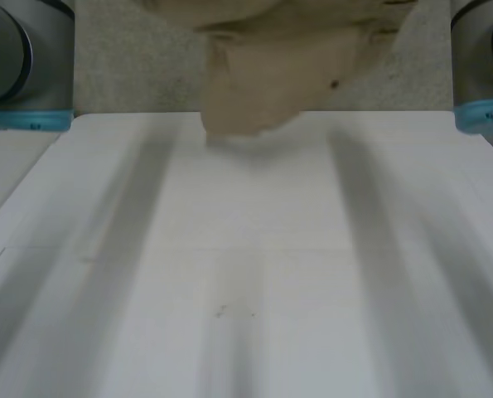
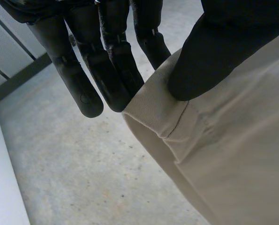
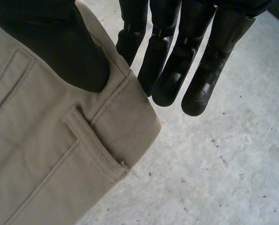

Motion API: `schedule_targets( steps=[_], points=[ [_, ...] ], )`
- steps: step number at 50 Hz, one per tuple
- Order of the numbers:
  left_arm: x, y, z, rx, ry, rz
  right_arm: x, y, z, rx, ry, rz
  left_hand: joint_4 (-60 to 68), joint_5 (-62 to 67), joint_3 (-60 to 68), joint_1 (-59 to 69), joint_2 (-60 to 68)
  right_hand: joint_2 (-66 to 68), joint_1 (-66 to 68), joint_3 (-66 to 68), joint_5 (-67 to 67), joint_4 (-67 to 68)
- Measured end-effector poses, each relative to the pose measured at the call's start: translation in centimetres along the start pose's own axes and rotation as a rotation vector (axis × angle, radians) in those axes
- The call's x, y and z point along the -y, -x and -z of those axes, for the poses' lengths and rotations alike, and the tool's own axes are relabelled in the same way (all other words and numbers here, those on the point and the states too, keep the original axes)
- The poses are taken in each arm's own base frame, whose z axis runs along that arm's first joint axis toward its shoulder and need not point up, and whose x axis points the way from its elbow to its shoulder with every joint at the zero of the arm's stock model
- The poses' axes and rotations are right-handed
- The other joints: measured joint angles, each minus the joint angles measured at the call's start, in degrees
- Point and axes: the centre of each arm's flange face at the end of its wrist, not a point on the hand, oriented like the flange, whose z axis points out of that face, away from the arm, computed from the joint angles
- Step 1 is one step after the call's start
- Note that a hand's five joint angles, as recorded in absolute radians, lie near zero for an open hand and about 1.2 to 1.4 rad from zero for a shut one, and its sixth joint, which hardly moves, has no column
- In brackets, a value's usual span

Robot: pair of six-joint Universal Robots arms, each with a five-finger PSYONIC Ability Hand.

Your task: Fold the shorts.

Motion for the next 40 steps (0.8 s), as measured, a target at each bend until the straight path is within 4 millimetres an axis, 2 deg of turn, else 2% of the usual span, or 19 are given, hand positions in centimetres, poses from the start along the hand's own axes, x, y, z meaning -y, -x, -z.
schedule_targets(
  steps=[5,7,9,10,11,13,14,15,17,20,21,22,23,27,31,35,37,40],
  points=[
    [-1.5,-1.0,2.2,-0.049,0.101,0.022,-2.1,0.9,2.0,0.053,0.094,0.007,0.0,0.0,0.0,0.0,0.0,0.0,0.0,0.0,0.0,0.0],
    [-3.5,-1.9,4.6,-0.099,0.216,0.039,-3.9,1.7,3.8,0.104,0.174,0.015,0.0,0.06,0.0,0.0,0.01,0.0,0.0,0.0,0.0,0.0],
    [-4.7,-2.5,6.3,-0.127,0.287,0.047,-4.6,2.1,4.5,0.128,0.207,0.018,0.01,0.39,0.0,0.0,0.01,0.0,0.0,0.0,0.0,0.0],
    [-5.8,-3.0,7.9,-0.153,0.351,0.052,-6.0,2.8,6.0,0.175,0.269,0.023,0.01,0.4,0.0,0.0,0.01,0.0,0.0,0.0,0.0,0.0],
    [-6.0,-3.1,8.4,-0.16,0.367,0.054,-6.2,3.0,6.3,0.185,0.281,0.024,0.01,0.4,0.0,0.0,0.01,0.0,0.0,0.0,0.0,0.0],
    [-7.6,-3.9,11.2,-0.201,0.466,0.06,-8.0,4.0,8.1,0.246,0.362,0.034,0.01,0.39,0.0,0.0,0.01,0.0,0.56,0.0,0.01,0.0],
    [-8.0,-4.1,12.0,-0.212,0.492,0.061,-8.7,4.3,8.8,0.268,0.392,0.038,0.01,0.39,0.0,0.0,0.01,0.0,0.56,0.0,0.01,0.0],
    [-8.9,-4.6,14.1,-0.239,0.557,0.063,-10.2,5.1,10.2,0.314,0.457,0.05,0.01,0.39,0.0,0.0,0.01,0.0,0.56,0.0,0.05,0.0],
    [-9.9,-5.2,16.7,-0.276,0.637,0.066,-12.4,6.2,12.7,0.386,0.558,0.076,0.0,0.39,0.0,0.0,0.01,0.0,0.56,0.0,0.08,0.0],
    [-10.8,-6.0,19.7,-0.323,0.728,0.065,-14.4,7.0,15.2,0.459,0.657,0.108,0.0,0.39,0.01,0.0,0.01,0.0,0.56,0.0,0.08,0.0],
    [-11.2,-6.6,22.2,-0.368,0.806,0.061,-15.0,7.2,16.2,0.486,0.694,0.121,0.0,0.39,0.01,0.0,0.01,0.0,0.56,0.0,0.08,0.0],
    [-11.3,-6.9,23.6,-0.399,0.852,0.055,-15.9,7.5,18.0,0.536,0.761,0.147,0.01,0.39,0.01,0.0,0.01,0.0,0.56,0.0,0.08,0.0],
    [-11.4,-7.1,24.6,-0.422,0.883,0.051,-16.1,7.5,18.5,0.552,0.783,0.156,0.01,0.39,0.01,0.0,0.01,0.0,0.56,0.0,0.08,0.0],
    [-10.4,-7.4,27.9,-0.53,1.008,0.018,-15.9,7.2,20.5,0.614,0.861,0.191,0.01,0.39,0.01,0.0,0.01,0.0,0.56,0.0,0.08,0.0],
    [-7.8,-6.6,29.8,-0.632,1.113,-0.012,-13.9,6.0,21.9,0.679,0.932,0.229,0.01,0.38,0.01,0.0,0.01,0.0,0.56,0.0,0.08,0.0],
    [-4.8,-5.3,30.4,-0.686,1.171,-0.024,-11.4,4.7,23.0,0.741,0.989,0.263,0.01,0.39,0.01,0.0,0.01,0.0,0.56,0.0,0.08,0.0],
    [-2.4,-4.1,30.5,-0.713,1.2,-0.029,-9.3,3.6,24.0,0.795,1.026,0.296,0.01,0.39,0.01,0.0,0.01,0.0,0.56,0.0,0.08,0.0],
    [-0.1,-3.1,30.7,-0.74,1.217,-0.037,-7.6,2.7,25.2,0.853,1.054,0.334,0.01,0.39,0.01,0.0,0.01,0.0,0.56,0.0,0.08,0.0]
  ],
)
